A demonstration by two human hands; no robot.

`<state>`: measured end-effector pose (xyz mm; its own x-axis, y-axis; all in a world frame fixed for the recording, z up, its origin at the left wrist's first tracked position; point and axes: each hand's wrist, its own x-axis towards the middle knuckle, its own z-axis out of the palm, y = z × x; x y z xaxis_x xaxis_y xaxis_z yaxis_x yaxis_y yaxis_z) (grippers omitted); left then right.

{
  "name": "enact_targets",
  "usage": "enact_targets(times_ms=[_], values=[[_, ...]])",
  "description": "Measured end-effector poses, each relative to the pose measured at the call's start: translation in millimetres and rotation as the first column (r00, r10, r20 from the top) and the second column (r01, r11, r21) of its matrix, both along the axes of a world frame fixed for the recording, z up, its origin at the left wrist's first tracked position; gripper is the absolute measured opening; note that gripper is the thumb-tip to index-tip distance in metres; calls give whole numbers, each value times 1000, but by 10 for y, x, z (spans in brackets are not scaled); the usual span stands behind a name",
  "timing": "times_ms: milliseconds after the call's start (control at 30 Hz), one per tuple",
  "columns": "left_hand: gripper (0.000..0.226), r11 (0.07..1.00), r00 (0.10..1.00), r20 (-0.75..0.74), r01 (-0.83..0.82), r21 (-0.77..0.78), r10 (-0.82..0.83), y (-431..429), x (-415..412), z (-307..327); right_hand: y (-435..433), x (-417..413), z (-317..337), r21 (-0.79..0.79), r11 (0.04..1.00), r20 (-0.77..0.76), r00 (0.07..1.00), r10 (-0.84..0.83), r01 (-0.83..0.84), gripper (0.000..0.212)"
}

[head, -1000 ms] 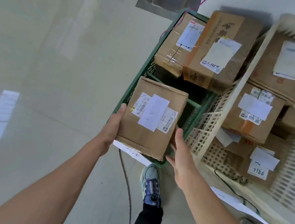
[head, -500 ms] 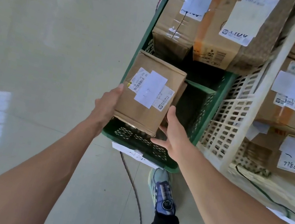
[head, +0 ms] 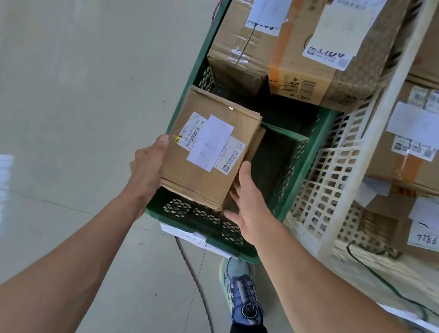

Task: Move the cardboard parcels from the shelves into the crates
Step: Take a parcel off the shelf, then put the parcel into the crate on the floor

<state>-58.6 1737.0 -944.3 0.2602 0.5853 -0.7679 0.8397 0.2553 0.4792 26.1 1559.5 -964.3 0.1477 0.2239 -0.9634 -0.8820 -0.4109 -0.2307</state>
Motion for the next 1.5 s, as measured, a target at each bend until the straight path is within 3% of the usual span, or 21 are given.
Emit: enact_targets(times_ms=[100, 167, 300, 500, 867, 1033, 1267, 1433, 1500], values=[[56, 996, 997, -12, -76, 43, 77, -36, 65, 240, -116, 118, 232, 9, 1000, 61, 998, 1, -2, 89], [40, 996, 994, 80, -79, 34, 76, -126, 172, 547, -245, 230, 470, 62, 997, 148, 988, -44, 35, 81], [39, 998, 964, 264, 49, -44, -35, -482, 373, 1247, -563, 479, 1140, 198, 974, 331, 927, -174, 112, 74], [79, 973, 928, 354, 175, -148, -113, -1209, 752, 2457, -1219, 771, 2458, 330, 927, 437, 841, -318, 178, 82], [59, 953, 816, 538, 293, -72, -210, -3107, 1156, 4465, -3225, 1079, 4555, 408, 894, 579, 705, -410, 186, 86], [86, 933, 762, 597, 355, -62, -250, -4251, 1191, 5134, -4397, 1012, 5329, 443, 871, 606, 646, -464, 211, 79], [88, 877, 695, 628, 479, -39, -351, -5737, 1243, 5656, -6080, 799, 5947, 448, 859, 683, 525, -509, 249, 96], [86, 796, 636, 630, 603, -47, -444, -6564, 1398, 5859, -7041, 696, 6114, 453, 802, 671, 444, -594, 389, 74], [92, 760, 618, 629, 646, -63, -473, -6847, 1521, 5886, -7366, 703, 6093, 462, 764, 653, 411, -637, 450, 77]])
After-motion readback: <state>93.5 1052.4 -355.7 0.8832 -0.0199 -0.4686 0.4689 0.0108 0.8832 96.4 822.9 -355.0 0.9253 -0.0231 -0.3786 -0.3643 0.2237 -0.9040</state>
